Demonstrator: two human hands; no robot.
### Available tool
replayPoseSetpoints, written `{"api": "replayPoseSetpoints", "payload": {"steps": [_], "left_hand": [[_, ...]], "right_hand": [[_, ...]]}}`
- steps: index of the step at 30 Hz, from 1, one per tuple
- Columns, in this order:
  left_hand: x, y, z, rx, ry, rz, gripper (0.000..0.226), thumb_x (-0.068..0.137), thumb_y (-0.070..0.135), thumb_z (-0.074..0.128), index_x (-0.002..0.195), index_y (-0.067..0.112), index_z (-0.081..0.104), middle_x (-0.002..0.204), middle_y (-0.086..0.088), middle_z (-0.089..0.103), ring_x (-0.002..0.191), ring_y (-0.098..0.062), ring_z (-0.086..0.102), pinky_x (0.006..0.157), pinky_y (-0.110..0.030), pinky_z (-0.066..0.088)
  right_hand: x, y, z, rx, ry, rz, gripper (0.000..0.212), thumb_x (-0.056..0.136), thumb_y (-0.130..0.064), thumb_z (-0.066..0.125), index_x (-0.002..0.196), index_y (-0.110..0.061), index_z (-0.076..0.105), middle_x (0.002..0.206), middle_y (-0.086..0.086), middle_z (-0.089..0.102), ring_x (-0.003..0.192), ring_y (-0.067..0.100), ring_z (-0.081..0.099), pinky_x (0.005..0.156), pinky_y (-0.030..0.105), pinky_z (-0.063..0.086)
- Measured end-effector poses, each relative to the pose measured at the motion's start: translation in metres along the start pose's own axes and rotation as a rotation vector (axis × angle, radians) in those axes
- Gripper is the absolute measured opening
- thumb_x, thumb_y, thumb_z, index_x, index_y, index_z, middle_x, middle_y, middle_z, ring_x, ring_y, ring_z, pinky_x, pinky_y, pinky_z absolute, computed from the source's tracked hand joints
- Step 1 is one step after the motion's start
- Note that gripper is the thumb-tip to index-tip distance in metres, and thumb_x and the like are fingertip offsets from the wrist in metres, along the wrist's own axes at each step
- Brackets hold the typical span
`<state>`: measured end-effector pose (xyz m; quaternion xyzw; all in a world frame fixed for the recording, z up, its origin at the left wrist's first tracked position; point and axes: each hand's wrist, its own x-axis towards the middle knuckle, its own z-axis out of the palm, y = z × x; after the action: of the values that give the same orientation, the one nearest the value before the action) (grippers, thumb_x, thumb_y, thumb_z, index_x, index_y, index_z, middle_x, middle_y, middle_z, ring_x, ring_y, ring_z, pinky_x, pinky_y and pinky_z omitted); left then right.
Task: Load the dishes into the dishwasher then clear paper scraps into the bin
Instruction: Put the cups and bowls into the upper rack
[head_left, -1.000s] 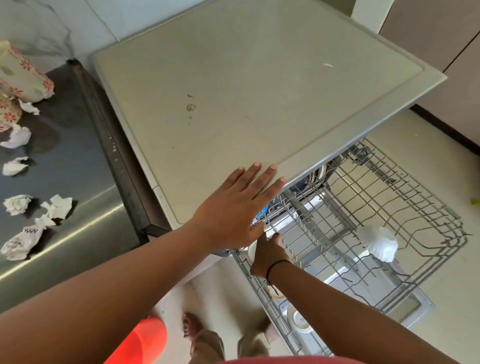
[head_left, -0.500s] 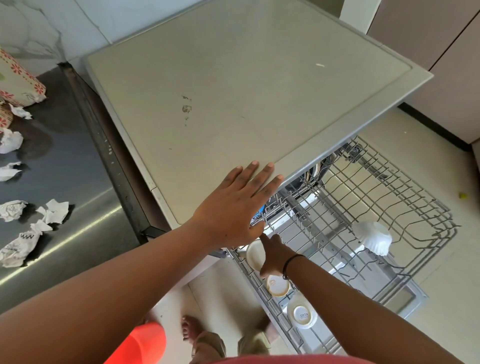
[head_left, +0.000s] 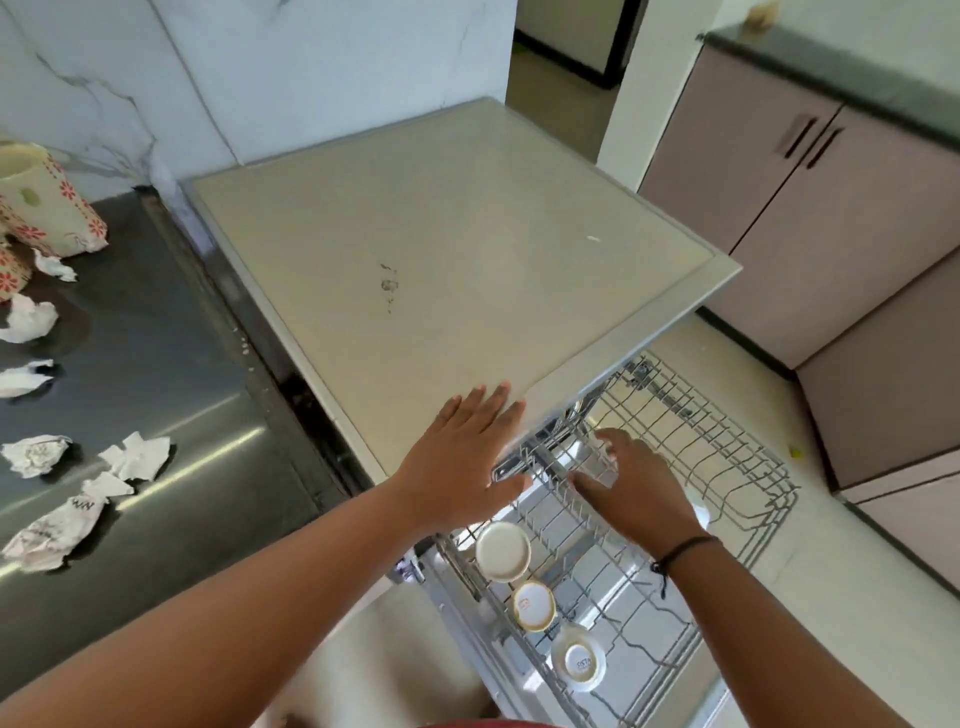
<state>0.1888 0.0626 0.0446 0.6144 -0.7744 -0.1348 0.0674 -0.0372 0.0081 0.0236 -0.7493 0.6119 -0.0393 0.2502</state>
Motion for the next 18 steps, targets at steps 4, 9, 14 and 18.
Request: {"api": "replayPoseSetpoints", "payload": {"steps": [4, 9, 14, 18], "left_hand": [[-0.046, -0.030, -0.033, 0.030, 0.032, -0.018, 0.084, 0.083, 0.069, 0.014, 0.153, 0.024, 0.000, 0.161, 0.001, -0.009, 0.147, -0.019, -0.010, 0.118, -0.036, -0.008], [-0.126, -0.101, -0.077, 0.056, 0.142, -0.118, 0.079, 0.090, 0.066, 0.026, 0.153, 0.026, 0.003, 0.161, 0.002, -0.006, 0.148, -0.018, -0.009, 0.117, -0.034, -0.011], [-0.207, -0.182, -0.106, 0.088, 0.243, -0.309, 0.083, 0.083, 0.070, 0.018, 0.152, 0.028, 0.004, 0.161, 0.004, -0.007, 0.147, -0.016, -0.009, 0.115, -0.032, -0.012], [-0.261, -0.236, -0.119, 0.001, 0.319, -0.498, 0.090, 0.074, 0.075, 0.013, 0.152, 0.030, 0.010, 0.161, 0.004, 0.000, 0.148, -0.017, -0.003, 0.116, -0.032, -0.006]], "right_hand": [[-0.024, -0.068, -0.025, -0.064, 0.209, -0.128, 0.054, 0.084, -0.051, 0.059, 0.131, -0.027, 0.046, 0.124, -0.001, 0.056, 0.116, 0.019, 0.050, 0.098, 0.033, 0.040], [-0.043, -0.182, 0.003, -0.038, 0.243, -0.265, 0.056, 0.083, -0.046, 0.063, 0.131, -0.025, 0.045, 0.121, 0.003, 0.055, 0.114, 0.025, 0.051, 0.093, 0.036, 0.043], [-0.043, -0.296, 0.049, -0.087, 0.192, -0.472, 0.067, 0.074, -0.063, 0.044, 0.131, -0.027, 0.043, 0.121, -0.001, 0.054, 0.113, 0.023, 0.051, 0.095, 0.034, 0.042], [-0.039, -0.376, 0.077, -0.110, 0.120, -0.616, 0.067, 0.079, -0.058, 0.054, 0.137, -0.026, 0.039, 0.134, -0.003, 0.048, 0.124, 0.019, 0.044, 0.104, 0.029, 0.033]]}}
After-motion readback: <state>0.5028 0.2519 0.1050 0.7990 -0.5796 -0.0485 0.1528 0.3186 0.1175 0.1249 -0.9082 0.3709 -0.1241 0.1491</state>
